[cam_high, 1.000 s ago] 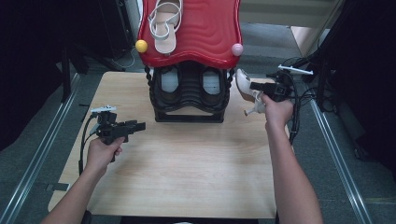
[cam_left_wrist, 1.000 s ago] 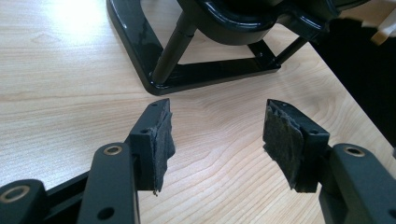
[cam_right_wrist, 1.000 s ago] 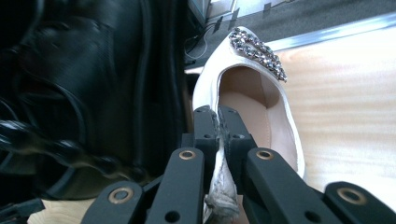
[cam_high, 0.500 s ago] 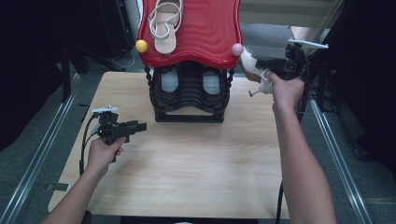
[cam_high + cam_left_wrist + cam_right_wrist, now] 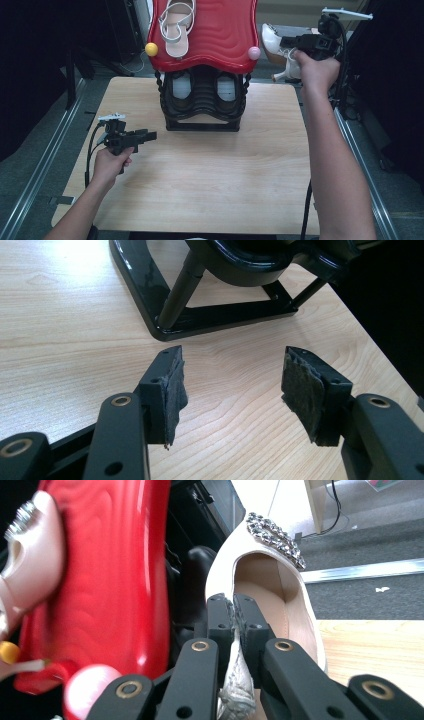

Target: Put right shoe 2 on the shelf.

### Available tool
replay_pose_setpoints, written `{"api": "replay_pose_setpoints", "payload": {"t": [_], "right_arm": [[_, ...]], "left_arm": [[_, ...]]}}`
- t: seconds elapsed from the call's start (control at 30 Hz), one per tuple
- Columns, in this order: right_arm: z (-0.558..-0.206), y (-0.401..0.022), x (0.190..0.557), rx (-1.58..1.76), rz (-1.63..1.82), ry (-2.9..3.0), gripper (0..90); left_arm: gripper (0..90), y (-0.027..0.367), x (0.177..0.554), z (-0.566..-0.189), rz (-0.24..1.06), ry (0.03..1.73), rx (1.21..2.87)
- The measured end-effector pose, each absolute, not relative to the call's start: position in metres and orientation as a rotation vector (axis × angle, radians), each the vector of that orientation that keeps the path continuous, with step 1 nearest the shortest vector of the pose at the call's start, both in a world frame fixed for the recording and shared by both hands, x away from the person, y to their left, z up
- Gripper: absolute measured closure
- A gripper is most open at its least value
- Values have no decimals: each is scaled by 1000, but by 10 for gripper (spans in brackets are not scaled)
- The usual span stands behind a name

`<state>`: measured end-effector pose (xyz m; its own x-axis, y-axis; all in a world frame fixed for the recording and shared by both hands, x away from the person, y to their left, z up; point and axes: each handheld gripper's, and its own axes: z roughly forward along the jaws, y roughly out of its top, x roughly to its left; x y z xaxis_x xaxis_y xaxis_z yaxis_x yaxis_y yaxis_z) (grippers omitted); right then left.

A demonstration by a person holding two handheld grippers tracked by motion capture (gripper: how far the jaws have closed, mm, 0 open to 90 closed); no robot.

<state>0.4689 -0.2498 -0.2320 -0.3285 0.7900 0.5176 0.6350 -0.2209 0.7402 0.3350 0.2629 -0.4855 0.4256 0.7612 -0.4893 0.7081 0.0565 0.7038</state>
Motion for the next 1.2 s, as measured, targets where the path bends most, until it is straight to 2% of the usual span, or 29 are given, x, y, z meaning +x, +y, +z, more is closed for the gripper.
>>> {"api": "replay_pose_setpoints", "payload": {"t": [0.3,0.77,1.2], "right_arm": [[-192,-241,470,1678,1622,1826,886],[-133,-206,463,1562,1668,1810,886],[-130,-158,474,1497,1708,1828,886]], "left_arm": [[426,261,335,-486,67,1292,1689],[426,258,335,-486,58,1288,1684],[431,260,335,-485,36,1285,1664]]}}
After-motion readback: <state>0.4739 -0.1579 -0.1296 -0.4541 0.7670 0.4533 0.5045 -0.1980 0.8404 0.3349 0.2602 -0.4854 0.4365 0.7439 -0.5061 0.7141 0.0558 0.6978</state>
